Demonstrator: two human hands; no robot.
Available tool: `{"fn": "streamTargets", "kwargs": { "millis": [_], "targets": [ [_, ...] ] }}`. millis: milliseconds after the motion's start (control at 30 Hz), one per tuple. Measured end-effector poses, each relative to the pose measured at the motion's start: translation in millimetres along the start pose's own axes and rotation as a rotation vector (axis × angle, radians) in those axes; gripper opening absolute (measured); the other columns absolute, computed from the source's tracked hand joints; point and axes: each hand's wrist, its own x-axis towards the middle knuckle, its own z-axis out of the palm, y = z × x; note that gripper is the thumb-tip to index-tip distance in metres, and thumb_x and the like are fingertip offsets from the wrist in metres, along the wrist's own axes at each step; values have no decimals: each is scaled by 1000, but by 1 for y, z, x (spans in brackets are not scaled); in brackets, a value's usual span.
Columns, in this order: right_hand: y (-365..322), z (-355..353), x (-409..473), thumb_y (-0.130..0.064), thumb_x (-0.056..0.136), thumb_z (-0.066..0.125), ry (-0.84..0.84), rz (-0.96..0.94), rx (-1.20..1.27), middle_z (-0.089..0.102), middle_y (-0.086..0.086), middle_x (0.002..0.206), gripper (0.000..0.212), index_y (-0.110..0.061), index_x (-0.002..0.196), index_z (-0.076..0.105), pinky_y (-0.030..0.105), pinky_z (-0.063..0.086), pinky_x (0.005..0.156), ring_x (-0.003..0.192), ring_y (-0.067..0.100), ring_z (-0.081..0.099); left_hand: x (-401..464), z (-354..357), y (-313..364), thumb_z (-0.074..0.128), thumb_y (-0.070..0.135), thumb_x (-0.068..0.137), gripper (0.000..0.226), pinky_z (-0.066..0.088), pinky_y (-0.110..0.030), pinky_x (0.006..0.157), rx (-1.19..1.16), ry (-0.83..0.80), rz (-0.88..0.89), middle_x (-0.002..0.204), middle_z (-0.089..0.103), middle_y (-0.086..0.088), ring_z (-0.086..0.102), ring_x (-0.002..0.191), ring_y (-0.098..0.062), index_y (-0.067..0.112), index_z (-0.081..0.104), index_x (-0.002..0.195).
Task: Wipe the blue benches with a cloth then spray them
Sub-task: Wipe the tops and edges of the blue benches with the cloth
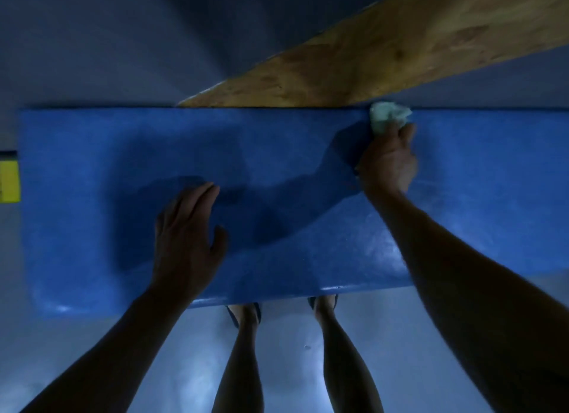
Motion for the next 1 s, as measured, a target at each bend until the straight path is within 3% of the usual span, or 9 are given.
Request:
{"fn": "streamTargets", "kwargs": {
  "millis": [233, 300, 400, 467, 567, 700, 767, 900, 1000],
  "targets": [
    [-133, 35, -95, -31, 96, 54, -62, -599, 109, 54, 11, 136, 46, -12, 138, 51, 36, 53, 64, 87, 31, 64, 5, -9, -11, 47, 31, 77, 67, 36, -47, 103, 9, -1, 0, 146, 49, -2, 45, 133, -29, 16, 49, 142],
    [-122, 29, -86, -27, 89, 64, -39, -750, 98, 59, 12, 129, 45, -16, 132, 58, 33, 51, 56, 74, 30, 64, 7, -9, -13, 47, 31, 77, 68, 36, -47, 103, 12, -13, 10, 147, 48, -2, 44, 133, -28, 16, 47, 143],
    [-60, 15, -50, -29, 94, 57, -28, -903, 31, 58, 14, 130, 39, -21, 133, 57, 41, 54, 62, 78, 37, 64, 7, -11, -17, 48, 30, 78, 67, 36, -48, 104, 13, -24, 33, 148, 47, -2, 45, 134, -30, 16, 46, 144],
    [-7, 1, -23, -30, 97, 53, 10, -755, -6, 57, 16, 128, 39, -20, 134, 55, 43, 53, 64, 81, 41, 64, 8, -11, -18, 50, 29, 79, 66, 35, -48, 104, 3, -28, 39, 148, 47, -3, 44, 134, -30, 15, 46, 144],
    [43, -21, -7, -17, 93, 50, -15, -328, -90, 48, 16, 127, 39, -19, 132, 46, 47, 51, 64, 80, 45, 62, 6, -9, -18, 51, 27, 79, 65, 35, -47, 104, -27, -22, 42, 147, 48, -4, 45, 132, -30, 14, 48, 143],
    [19, -10, -35, -10, 89, 47, -10, -61, -39, 40, 15, 143, 45, -16, 134, 42, 48, 49, 71, 95, 46, 61, 3, -6, -19, 50, 27, 82, 61, 33, -47, 104, -58, -18, 77, 147, 49, -5, 44, 131, -28, 12, 49, 141],
    [-18, 8, -71, -11, 90, 47, -45, -55, 68, 35, 12, 153, 50, -16, 140, 40, 45, 50, 73, 100, 44, 62, 4, -6, -18, 51, 26, 82, 60, 34, -45, 102, -39, -20, 94, 146, 50, -4, 45, 129, -28, 12, 50, 141],
    [-79, 30, -144, -15, 89, 59, -47, -537, 136, 56, 15, 132, 45, -12, 134, 53, 36, 50, 59, 78, 33, 64, 6, -10, -17, 54, 24, 81, 62, 33, -43, 101, 10, -41, 111, 146, 49, -3, 45, 129, -29, 13, 49, 142],
    [-53, 21, -127, -24, 89, 63, -50, -885, 12, 61, 11, 117, 38, -15, 126, 58, 35, 45, 57, 71, 30, 61, 7, -13, -17, 54, 24, 81, 62, 33, -43, 102, 1, -38, 129, 146, 49, -3, 44, 129, -28, 13, 49, 142]
  ]
}}
